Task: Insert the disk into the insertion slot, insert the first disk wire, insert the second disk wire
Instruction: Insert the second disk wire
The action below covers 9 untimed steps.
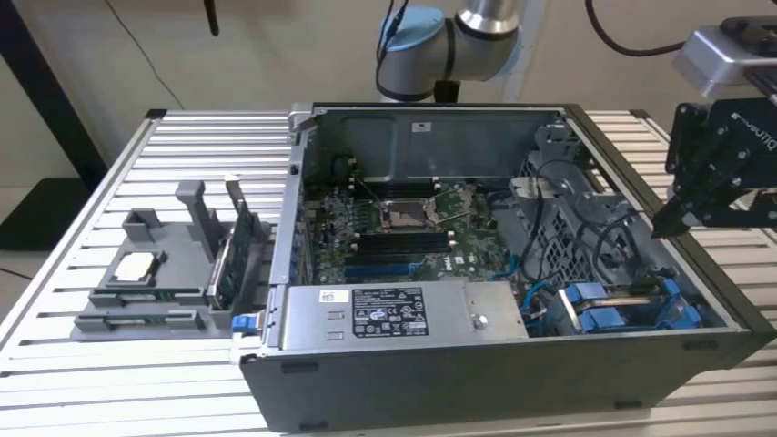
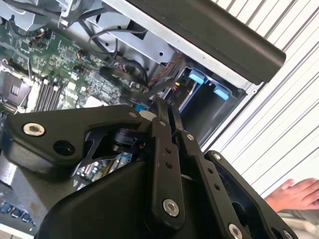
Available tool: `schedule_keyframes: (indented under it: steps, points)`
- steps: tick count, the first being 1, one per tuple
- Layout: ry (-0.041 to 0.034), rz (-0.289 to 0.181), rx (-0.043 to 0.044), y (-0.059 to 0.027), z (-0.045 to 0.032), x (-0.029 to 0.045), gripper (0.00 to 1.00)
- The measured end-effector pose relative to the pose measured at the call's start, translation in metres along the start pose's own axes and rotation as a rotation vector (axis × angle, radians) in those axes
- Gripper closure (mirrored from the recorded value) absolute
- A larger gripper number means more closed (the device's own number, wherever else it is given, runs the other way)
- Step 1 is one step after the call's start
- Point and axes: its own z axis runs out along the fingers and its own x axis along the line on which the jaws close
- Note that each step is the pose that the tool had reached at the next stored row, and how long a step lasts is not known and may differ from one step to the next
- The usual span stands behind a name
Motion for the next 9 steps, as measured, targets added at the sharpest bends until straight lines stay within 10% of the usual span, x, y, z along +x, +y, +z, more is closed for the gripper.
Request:
schedule_keyframes:
  steps: [9]
  points:
    - [-0.0006, -0.002, 0.0178, 0.0225, 0.0002, 0.0008, 0.84]
